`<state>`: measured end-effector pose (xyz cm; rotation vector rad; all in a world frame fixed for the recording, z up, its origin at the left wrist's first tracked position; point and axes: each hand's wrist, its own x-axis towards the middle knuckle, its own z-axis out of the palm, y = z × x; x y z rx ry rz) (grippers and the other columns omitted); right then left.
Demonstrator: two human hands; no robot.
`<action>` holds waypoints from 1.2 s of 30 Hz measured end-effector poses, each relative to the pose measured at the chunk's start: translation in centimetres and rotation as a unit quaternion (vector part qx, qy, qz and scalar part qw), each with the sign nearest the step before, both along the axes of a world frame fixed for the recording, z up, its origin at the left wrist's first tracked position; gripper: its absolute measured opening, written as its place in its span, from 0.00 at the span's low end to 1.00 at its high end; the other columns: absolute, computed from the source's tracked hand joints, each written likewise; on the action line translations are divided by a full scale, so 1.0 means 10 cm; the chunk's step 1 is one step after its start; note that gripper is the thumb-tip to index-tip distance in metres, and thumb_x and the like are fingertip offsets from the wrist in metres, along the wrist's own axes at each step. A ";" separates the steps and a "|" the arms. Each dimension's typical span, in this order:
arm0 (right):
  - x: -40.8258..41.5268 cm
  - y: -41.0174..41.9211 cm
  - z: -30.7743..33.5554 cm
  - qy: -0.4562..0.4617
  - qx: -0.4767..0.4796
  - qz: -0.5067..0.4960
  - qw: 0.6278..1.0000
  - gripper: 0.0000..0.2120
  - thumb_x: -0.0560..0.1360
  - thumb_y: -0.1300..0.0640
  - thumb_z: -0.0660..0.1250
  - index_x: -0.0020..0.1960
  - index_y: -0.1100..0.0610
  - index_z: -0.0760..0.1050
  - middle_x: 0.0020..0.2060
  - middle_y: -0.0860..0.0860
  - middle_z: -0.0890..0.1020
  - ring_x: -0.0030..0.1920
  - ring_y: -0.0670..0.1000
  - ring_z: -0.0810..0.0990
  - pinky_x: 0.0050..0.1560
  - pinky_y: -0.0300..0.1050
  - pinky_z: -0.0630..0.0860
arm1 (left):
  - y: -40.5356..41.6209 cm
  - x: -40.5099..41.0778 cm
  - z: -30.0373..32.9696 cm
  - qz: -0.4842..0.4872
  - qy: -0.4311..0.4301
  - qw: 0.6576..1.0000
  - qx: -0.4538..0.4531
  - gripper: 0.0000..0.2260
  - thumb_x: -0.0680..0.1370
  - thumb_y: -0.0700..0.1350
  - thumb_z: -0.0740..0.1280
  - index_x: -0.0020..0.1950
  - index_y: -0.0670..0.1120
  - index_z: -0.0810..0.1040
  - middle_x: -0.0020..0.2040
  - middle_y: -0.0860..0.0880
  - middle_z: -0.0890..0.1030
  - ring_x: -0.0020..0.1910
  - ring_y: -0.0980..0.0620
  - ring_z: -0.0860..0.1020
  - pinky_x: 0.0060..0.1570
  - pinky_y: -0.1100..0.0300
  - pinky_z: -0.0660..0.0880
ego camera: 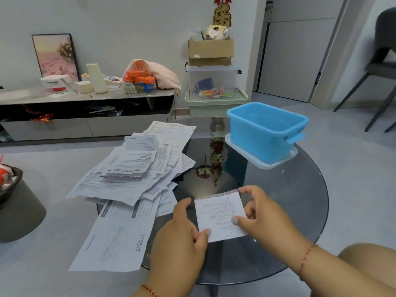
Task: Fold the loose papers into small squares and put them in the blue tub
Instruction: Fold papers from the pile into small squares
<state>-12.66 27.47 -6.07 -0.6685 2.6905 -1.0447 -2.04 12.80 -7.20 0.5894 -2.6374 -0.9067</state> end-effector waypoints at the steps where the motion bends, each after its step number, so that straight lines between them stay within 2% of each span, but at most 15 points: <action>1: 0.00 -0.01 -0.01 0.015 0.012 -0.003 1.000 0.25 0.72 0.52 0.72 0.60 0.42 0.60 0.35 0.45 0.77 0.34 0.43 0.76 0.30 0.32 0.69 | -0.01 -0.01 -0.01 -0.009 -0.004 0.999 -0.032 0.29 0.75 0.55 0.67 0.70 0.59 0.54 0.36 0.59 0.74 0.38 0.61 0.74 0.35 0.71 0.68; 4: -0.02 -0.02 -0.01 0.034 0.041 -0.002 0.999 0.23 0.71 0.51 0.72 0.59 0.44 0.62 0.36 0.46 0.77 0.36 0.43 0.76 0.32 0.34 0.68 | -0.04 -0.06 -0.06 -0.055 0.015 0.989 -0.136 0.23 0.74 0.50 0.67 0.66 0.60 0.64 0.48 0.60 0.71 0.49 0.58 0.72 0.45 0.67 0.69; 7: -0.02 -0.01 -0.01 0.087 0.075 0.005 0.993 0.17 0.71 0.47 0.71 0.54 0.43 0.66 0.41 0.41 0.73 0.41 0.43 0.72 0.34 0.32 0.65 | -0.08 -0.10 -0.21 -0.121 0.096 0.965 -0.212 0.12 0.72 0.48 0.63 0.53 0.53 0.80 0.53 0.54 0.79 0.52 0.53 0.77 0.49 0.54 0.78; 10: -0.03 0.06 -0.01 0.173 0.095 0.075 0.977 0.17 0.70 0.43 0.69 0.56 0.43 0.71 0.51 0.38 0.68 0.54 0.40 0.65 0.51 0.31 0.65 | -0.12 -0.10 -0.23 -0.172 0.058 0.959 -0.219 0.15 0.73 0.59 0.59 0.52 0.56 0.80 0.53 0.59 0.80 0.54 0.60 0.77 0.59 0.48 0.73; 12: -0.03 0.09 0.02 0.151 0.096 0.170 0.969 0.22 0.69 0.41 0.69 0.62 0.43 0.71 0.59 0.37 0.68 0.62 0.38 0.62 0.65 0.34 0.60 | -0.15 -0.09 -0.20 -0.189 0.042 0.955 -0.226 0.19 0.70 0.64 0.60 0.53 0.57 0.80 0.53 0.60 0.80 0.54 0.61 0.77 0.61 0.49 0.71; 13: -0.04 0.11 0.04 0.141 0.103 0.209 0.962 0.24 0.70 0.40 0.68 0.64 0.43 0.70 0.63 0.36 0.68 0.65 0.38 0.62 0.68 0.34 0.57 | -0.17 -0.10 -0.17 -0.195 0.038 0.951 -0.236 0.20 0.70 0.65 0.60 0.53 0.57 0.80 0.53 0.60 0.80 0.53 0.61 0.78 0.61 0.50 0.70; 16: -0.09 0.15 0.07 0.170 0.135 0.252 0.943 0.27 0.71 0.37 0.66 0.67 0.43 0.68 0.67 0.36 0.68 0.68 0.38 0.63 0.66 0.31 0.52 | -0.20 -0.14 -0.11 -0.205 0.035 0.943 -0.261 0.18 0.69 0.64 0.59 0.49 0.57 0.81 0.49 0.60 0.82 0.49 0.62 0.79 0.61 0.52 0.68; 19: -0.10 0.13 0.06 0.221 0.170 0.270 0.922 0.21 0.73 0.37 0.62 0.62 0.45 0.74 0.62 0.39 0.76 0.61 0.42 0.73 0.64 0.40 0.66 | -0.24 -0.16 -0.11 -0.230 0.037 0.934 -0.271 0.15 0.71 0.60 0.59 0.49 0.55 0.80 0.46 0.59 0.82 0.47 0.60 0.80 0.66 0.57 0.65; 21: -0.10 0.12 0.05 0.247 0.187 0.275 0.910 0.18 0.72 0.38 0.60 0.54 0.46 0.78 0.52 0.41 0.82 0.51 0.44 0.80 0.51 0.43 0.78 | -0.26 -0.16 -0.12 -0.242 0.036 0.931 -0.270 0.14 0.71 0.59 0.59 0.50 0.55 0.78 0.44 0.59 0.82 0.46 0.59 0.80 0.63 0.56 0.62; 22: -0.09 0.13 0.04 0.254 0.187 0.274 0.909 0.18 0.71 0.38 0.59 0.52 0.46 0.78 0.49 0.41 0.82 0.48 0.45 0.81 0.48 0.43 0.79 | -0.27 -0.15 -0.12 -0.244 0.034 0.930 -0.272 0.14 0.72 0.59 0.59 0.50 0.56 0.77 0.44 0.59 0.81 0.47 0.59 0.80 0.63 0.56 0.61; 24: -0.05 0.15 0.04 0.248 0.190 0.273 0.910 0.19 0.71 0.37 0.58 0.53 0.46 0.78 0.49 0.41 0.82 0.50 0.45 0.80 0.50 0.43 0.79 | -0.27 -0.13 -0.12 -0.250 0.036 0.926 -0.280 0.13 0.72 0.58 0.59 0.50 0.55 0.77 0.43 0.59 0.81 0.46 0.60 0.80 0.64 0.55 0.61; 27: 0.01 0.17 0.04 0.283 0.194 0.249 0.906 0.23 0.70 0.36 0.58 0.60 0.46 0.76 0.58 0.41 0.79 0.60 0.44 0.76 0.61 0.42 0.70 | -0.27 -0.15 -0.14 -0.248 0.042 0.925 -0.283 0.11 0.73 0.55 0.59 0.49 0.55 0.77 0.44 0.59 0.81 0.45 0.60 0.79 0.65 0.56 0.61; 31: -0.01 0.16 0.02 0.261 0.213 0.237 0.912 0.25 0.73 0.35 0.54 0.63 0.45 0.75 0.61 0.41 0.77 0.63 0.44 0.74 0.63 0.39 0.63 | -0.27 -0.16 -0.15 -0.237 0.023 0.932 -0.274 0.16 0.75 0.56 0.56 0.54 0.54 0.79 0.52 0.58 0.82 0.56 0.59 0.78 0.65 0.56 0.68; 34: -0.03 0.17 -0.04 0.205 0.190 0.252 0.927 0.36 0.71 0.29 0.43 0.73 0.44 0.62 0.72 0.40 0.62 0.73 0.42 0.58 0.67 0.34 0.45 | -0.25 -0.13 -0.17 -0.244 0.007 0.926 -0.287 0.19 0.76 0.58 0.55 0.59 0.53 0.79 0.58 0.56 0.80 0.60 0.56 0.77 0.62 0.49 0.72; 36: -0.02 0.20 -0.08 0.200 0.174 0.256 0.930 0.38 0.69 0.29 0.41 0.74 0.44 0.58 0.74 0.39 0.57 0.74 0.41 0.53 0.67 0.33 0.43 | -0.24 -0.11 -0.19 -0.247 0.013 0.922 -0.297 0.19 0.77 0.58 0.55 0.60 0.53 0.78 0.59 0.55 0.79 0.62 0.54 0.76 0.62 0.47 0.72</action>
